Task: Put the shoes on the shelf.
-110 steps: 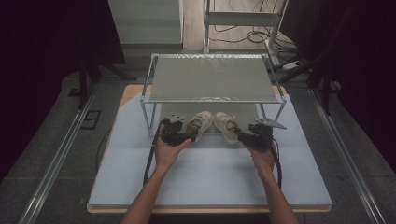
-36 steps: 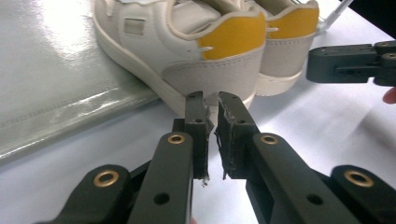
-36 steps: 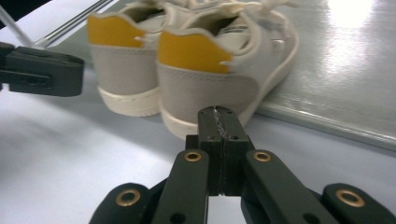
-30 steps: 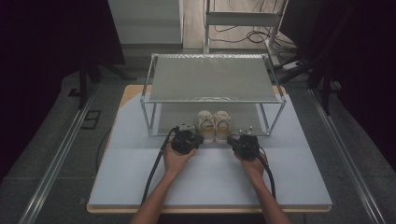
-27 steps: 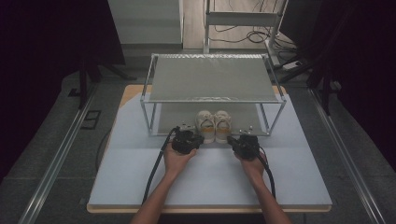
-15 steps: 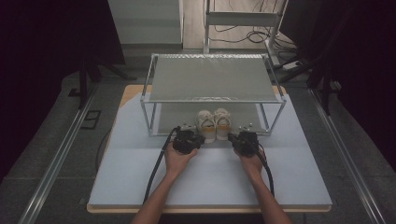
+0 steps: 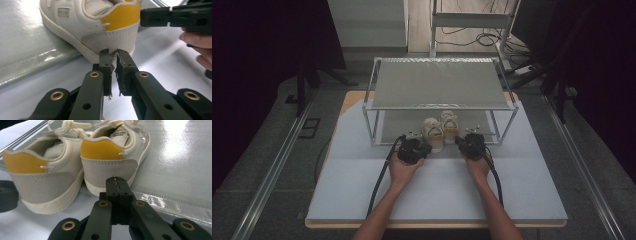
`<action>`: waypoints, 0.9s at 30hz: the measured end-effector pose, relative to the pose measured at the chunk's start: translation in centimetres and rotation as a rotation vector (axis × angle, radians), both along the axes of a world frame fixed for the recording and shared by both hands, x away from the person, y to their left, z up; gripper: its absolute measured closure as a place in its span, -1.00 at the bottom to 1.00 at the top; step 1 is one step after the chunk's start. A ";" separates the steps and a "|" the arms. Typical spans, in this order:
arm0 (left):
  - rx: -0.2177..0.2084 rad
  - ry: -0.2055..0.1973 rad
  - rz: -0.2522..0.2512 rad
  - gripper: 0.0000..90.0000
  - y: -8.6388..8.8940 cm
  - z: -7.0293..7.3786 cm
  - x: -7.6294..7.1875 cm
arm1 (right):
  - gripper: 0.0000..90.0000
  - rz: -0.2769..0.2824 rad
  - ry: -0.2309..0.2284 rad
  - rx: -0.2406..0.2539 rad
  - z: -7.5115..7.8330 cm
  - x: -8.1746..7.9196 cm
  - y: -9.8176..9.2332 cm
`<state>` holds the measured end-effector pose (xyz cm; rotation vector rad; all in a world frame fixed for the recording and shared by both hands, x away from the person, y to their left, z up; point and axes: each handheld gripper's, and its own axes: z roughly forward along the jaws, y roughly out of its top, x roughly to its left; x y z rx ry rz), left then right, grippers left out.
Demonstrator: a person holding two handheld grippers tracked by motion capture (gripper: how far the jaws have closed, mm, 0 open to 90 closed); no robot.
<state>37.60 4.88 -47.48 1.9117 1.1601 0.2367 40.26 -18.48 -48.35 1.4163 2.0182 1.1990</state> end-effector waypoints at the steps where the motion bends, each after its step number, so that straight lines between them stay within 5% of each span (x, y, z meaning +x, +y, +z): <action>1: 0.000 0.002 0.005 0.81 0.0 0.0 0.3 | 0.99 0.000 0.000 -0.001 0.0 0.0 0.0; 16: 0.078 -0.001 0.039 0.77 0.4 0.1 3.6 | 0.99 0.025 0.008 0.005 -0.1 0.1 0.2; 17: 0.053 0.011 0.057 0.77 0.5 0.0 3.9 | 0.99 0.026 0.009 0.005 -0.1 0.1 0.2; 27: 0.067 0.010 0.046 0.77 0.5 -0.3 5.1 | 0.99 0.030 -0.002 0.003 0.1 0.8 0.8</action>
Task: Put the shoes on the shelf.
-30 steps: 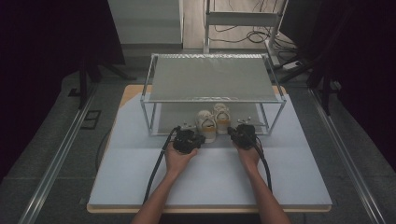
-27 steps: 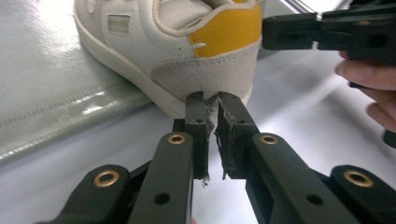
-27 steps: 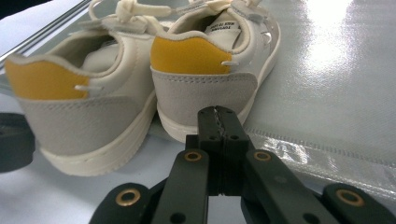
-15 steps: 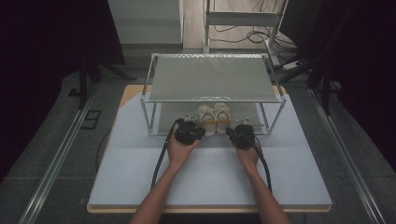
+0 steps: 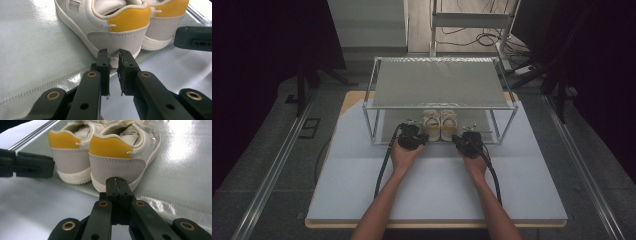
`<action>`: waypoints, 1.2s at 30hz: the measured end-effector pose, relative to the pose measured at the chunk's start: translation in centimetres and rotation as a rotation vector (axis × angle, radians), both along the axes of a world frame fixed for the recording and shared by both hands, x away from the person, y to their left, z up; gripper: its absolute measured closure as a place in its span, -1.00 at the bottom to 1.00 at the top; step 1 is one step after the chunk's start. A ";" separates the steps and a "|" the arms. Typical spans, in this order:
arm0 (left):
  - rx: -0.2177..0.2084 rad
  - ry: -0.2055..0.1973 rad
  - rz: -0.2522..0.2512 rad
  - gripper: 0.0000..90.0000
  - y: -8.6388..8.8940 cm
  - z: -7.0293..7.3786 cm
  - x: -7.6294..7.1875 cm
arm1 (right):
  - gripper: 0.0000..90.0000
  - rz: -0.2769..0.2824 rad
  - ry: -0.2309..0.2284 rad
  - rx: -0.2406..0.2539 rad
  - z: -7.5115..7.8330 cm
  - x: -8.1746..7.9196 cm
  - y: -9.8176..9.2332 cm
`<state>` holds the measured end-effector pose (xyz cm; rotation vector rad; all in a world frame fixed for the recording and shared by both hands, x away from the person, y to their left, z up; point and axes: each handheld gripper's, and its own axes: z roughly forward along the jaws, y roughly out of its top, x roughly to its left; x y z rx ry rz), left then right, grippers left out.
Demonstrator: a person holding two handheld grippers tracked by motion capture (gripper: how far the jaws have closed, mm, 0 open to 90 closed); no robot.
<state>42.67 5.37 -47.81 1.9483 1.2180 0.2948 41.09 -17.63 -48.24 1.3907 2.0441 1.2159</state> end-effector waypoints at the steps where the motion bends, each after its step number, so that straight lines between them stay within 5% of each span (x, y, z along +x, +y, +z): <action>1: 0.000 0.000 -0.002 0.77 0.0 0.0 0.0 | 0.99 -0.004 -0.002 -0.005 0.1 0.1 0.1; 16: 0.017 0.004 0.021 0.73 0.1 -0.2 1.0 | 0.98 -0.019 0.020 -0.010 -0.8 0.9 0.3; 18: -0.017 0.008 0.011 0.70 0.2 -0.1 0.7 | 0.97 -0.018 0.021 -0.018 -0.7 0.7 0.3; 21: -0.037 -0.003 0.031 0.67 0.2 0.5 -0.4 | 0.97 -0.009 -0.004 -0.011 -0.3 0.1 0.0; 23: -0.027 -0.037 -0.016 0.66 0.6 0.9 -1.0 | 0.97 0.003 -0.019 -0.010 0.2 -0.6 -0.3; 25: -0.069 -0.017 -0.002 0.65 0.6 1.2 -2.2 | 0.97 0.014 -0.027 -0.002 0.5 -1.2 -0.6; 36: -0.081 -0.029 -0.082 0.57 3.6 1.1 -8.0 | 0.94 0.094 -0.067 0.014 1.7 -5.7 -3.2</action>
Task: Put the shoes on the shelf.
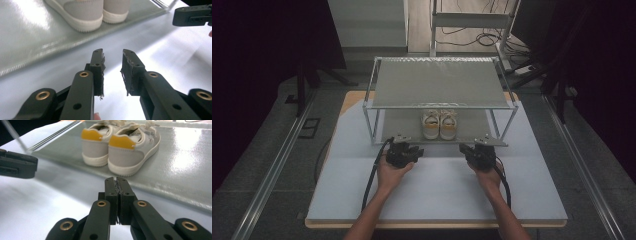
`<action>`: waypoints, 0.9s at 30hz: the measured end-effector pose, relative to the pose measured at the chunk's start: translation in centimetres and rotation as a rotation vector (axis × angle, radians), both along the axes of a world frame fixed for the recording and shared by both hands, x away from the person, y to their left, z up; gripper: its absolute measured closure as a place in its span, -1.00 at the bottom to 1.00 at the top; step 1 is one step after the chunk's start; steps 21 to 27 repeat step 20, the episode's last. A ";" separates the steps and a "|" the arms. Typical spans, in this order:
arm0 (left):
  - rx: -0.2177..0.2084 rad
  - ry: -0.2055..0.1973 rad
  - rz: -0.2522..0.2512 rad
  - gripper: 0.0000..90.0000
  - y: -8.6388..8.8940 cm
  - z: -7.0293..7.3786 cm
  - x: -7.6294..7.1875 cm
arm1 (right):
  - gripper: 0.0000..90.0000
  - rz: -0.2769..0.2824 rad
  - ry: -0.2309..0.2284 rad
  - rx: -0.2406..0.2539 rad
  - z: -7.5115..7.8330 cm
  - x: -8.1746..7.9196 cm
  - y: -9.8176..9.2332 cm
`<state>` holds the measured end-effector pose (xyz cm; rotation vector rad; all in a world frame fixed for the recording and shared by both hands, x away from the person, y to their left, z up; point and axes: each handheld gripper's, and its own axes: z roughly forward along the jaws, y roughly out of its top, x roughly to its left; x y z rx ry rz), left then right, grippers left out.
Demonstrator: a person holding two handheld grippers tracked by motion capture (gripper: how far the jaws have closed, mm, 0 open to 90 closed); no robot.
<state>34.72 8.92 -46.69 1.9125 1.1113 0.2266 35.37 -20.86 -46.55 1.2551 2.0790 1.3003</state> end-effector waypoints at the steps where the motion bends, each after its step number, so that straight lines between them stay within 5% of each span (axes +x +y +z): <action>1: -0.007 0.001 -0.006 0.56 0.3 0.0 -0.3 | 0.93 0.010 -0.003 -0.003 0.0 -0.5 -0.3; 9: -0.003 0.001 0.018 0.46 3.5 -0.4 -3.3 | 0.88 0.041 -0.001 -0.016 -0.6 -3.4 -3.0; 13: 0.009 0.006 0.039 0.43 4.2 -0.5 -3.5 | 0.82 0.034 0.005 0.003 -1.0 -4.0 -4.1; 17: 0.023 -0.001 0.048 0.21 4.4 -0.4 -3.8 | 0.32 0.026 -0.014 0.019 -1.1 -4.2 -4.2; 19: 0.038 -0.010 0.057 0.10 4.5 -0.5 -4.1 | 0.11 0.021 -0.024 -0.013 -1.1 -4.4 -4.0; 27: 0.045 -0.010 0.057 0.04 4.6 -0.5 -4.2 | 0.07 0.019 -0.031 -0.017 -1.1 -4.5 -4.0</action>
